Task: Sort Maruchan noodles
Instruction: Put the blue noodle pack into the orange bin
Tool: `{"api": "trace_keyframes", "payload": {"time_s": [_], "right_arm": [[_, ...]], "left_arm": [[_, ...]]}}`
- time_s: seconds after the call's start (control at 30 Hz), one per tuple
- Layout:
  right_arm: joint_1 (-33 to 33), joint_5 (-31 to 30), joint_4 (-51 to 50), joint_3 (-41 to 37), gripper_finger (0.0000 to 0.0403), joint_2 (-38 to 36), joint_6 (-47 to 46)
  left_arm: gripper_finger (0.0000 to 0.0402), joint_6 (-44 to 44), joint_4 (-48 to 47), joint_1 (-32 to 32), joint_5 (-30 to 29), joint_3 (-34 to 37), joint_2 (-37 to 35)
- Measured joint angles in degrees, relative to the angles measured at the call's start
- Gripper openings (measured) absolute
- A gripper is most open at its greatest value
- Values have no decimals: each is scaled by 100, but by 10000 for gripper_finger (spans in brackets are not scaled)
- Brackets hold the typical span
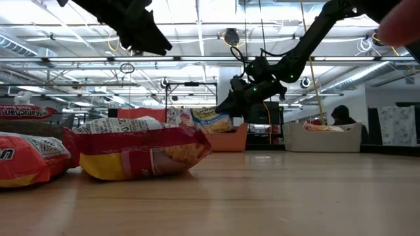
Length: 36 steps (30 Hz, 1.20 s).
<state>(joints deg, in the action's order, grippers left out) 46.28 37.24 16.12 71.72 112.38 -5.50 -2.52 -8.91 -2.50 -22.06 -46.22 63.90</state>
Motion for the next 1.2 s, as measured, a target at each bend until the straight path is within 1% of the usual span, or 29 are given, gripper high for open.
{"api": "trace_keyframes", "payload": {"time_s": [0.13, 0.27, 0.33, 0.47, 0.57, 0.7, 0.77, 0.9, 1.03, 1.2], "right_arm": [[0, -316, -9, 0, 173, -3, -71], [0, -568, -13, 0, 194, -82, -123], [-5, -696, -21, 0, 198, -144, -151], [-26, -1170, -21, 0, 196, -299, -108], [-26, -1216, 11, 0, 193, -345, -52], [-46, -1190, -152, 0, 185, -337, 21], [-109, -1277, -291, 0, 178, -337, 197], [-322, -1962, -441, -4, 154, -334, 620], [-487, -2699, -437, -4, 123, -316, 1032], [-548, -2835, -532, -4, 87, -308, 1084]], "left_arm": [[244, -101, 48, 77, 108, 0, 0], [244, -186, 44, 251, 116, 0, 0], [244, -254, 28, 356, 117, 0, 0], [244, -390, 14, 577, 119, 0, 0], [244, -585, 14, 726, 119, 0, 0], [244, -884, 14, 936, 115, 0, 0], [244, -1023, 14, 1051, 109, 0, 0], [244, -1180, 38, 1229, 90, 0, 22], [244, -1235, 86, 1360, -126, 0, 65], [244, -1268, 167, 1357, -152, 0, 134]]}}
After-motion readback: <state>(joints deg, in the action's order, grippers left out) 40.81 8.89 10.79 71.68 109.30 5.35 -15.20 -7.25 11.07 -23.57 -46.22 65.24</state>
